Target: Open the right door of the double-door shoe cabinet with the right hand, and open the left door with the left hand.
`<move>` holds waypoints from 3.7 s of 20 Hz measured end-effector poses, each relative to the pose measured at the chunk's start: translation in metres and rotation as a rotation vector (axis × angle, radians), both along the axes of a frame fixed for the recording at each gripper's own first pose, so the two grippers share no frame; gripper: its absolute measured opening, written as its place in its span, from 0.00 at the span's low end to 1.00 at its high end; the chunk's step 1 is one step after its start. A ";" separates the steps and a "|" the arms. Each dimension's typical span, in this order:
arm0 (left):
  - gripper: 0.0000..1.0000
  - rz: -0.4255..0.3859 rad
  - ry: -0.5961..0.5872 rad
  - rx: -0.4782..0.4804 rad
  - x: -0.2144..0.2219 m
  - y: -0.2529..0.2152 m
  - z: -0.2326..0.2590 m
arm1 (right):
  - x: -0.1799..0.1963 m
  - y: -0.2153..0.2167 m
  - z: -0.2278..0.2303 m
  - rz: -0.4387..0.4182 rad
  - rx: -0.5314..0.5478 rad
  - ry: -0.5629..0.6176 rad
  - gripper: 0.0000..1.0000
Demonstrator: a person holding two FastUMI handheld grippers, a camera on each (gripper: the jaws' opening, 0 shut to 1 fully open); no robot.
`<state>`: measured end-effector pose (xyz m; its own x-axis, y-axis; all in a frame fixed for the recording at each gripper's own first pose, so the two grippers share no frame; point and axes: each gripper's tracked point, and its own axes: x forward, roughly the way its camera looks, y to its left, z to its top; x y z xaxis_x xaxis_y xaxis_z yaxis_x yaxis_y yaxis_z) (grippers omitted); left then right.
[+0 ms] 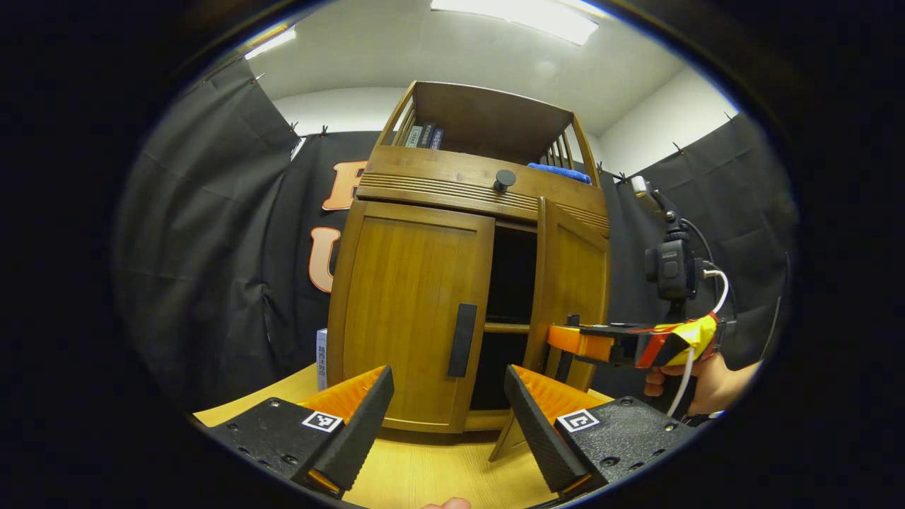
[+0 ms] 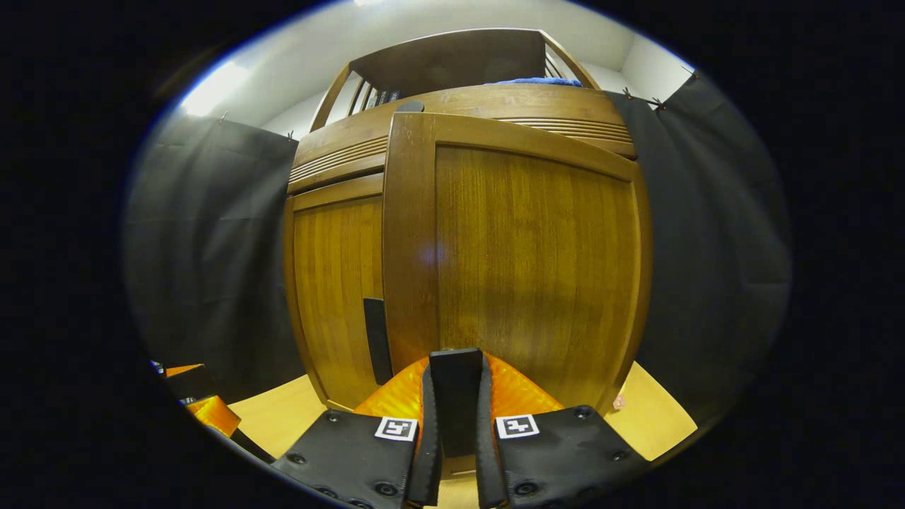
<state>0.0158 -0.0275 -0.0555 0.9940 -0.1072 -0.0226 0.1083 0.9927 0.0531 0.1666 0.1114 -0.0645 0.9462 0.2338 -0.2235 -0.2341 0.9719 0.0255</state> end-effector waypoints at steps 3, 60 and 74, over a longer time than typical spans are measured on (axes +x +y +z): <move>0.95 -0.001 0.008 -0.006 0.000 0.002 0.000 | -0.015 -0.010 0.003 0.005 -0.009 0.003 0.27; 0.93 0.365 0.018 0.057 -0.007 -0.054 -0.019 | -0.122 -0.275 0.035 0.814 0.192 0.185 0.36; 0.93 0.299 0.061 0.058 0.033 -0.020 -0.029 | -0.152 -0.308 0.022 0.479 0.183 0.128 0.70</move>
